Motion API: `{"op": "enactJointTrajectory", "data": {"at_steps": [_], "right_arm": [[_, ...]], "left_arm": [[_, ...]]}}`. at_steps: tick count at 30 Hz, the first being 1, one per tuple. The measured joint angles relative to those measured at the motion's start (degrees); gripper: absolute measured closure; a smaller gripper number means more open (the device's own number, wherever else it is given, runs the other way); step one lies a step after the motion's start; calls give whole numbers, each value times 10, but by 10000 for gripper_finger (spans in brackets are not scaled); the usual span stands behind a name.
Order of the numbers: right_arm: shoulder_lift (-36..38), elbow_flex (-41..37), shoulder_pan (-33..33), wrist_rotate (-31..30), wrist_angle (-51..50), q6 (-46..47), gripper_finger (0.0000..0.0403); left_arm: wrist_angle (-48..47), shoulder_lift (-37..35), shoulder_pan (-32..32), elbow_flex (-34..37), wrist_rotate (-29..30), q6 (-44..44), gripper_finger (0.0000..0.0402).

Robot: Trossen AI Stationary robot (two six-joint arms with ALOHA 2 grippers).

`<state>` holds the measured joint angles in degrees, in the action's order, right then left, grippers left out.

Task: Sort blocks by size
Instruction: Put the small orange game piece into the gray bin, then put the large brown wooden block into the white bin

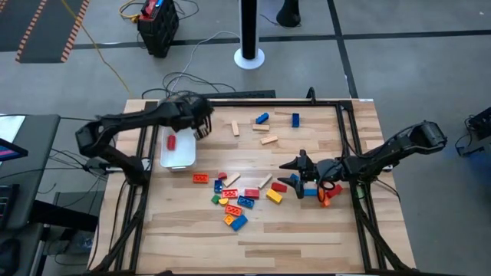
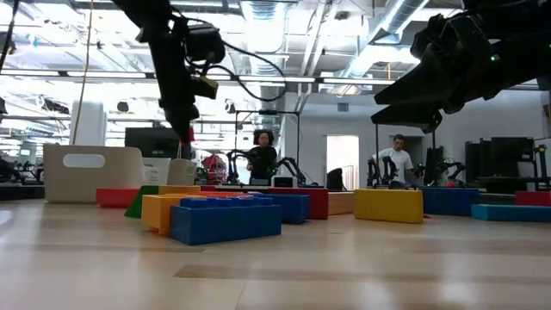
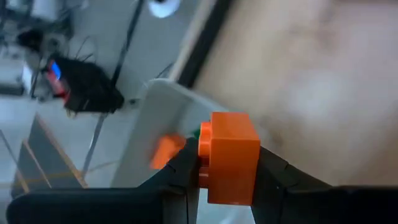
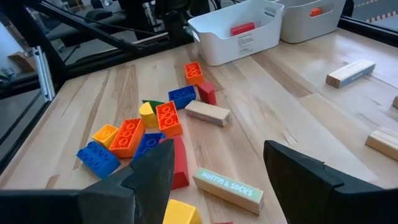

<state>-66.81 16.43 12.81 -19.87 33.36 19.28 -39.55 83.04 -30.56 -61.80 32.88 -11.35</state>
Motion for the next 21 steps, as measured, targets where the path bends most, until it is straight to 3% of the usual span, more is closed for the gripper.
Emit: {"op": "enactJointTrajectory", "data": {"at_steps": [7,12,18,21], "right_arm": [[0,0,13,-4,-24,-2,129],[5,0,10,-3,-40,-13,129],[51,50,-85,-12,-29,-63,129],[73,103,-154,37,-92,-44,129]], "left_arm": [[57,17,-87,36,-37,16,303],[71,23,-126,48,-42,7,243],[55,6,-140,45,-45,17,183],[60,-9,-137,45,-86,36,178]]}}
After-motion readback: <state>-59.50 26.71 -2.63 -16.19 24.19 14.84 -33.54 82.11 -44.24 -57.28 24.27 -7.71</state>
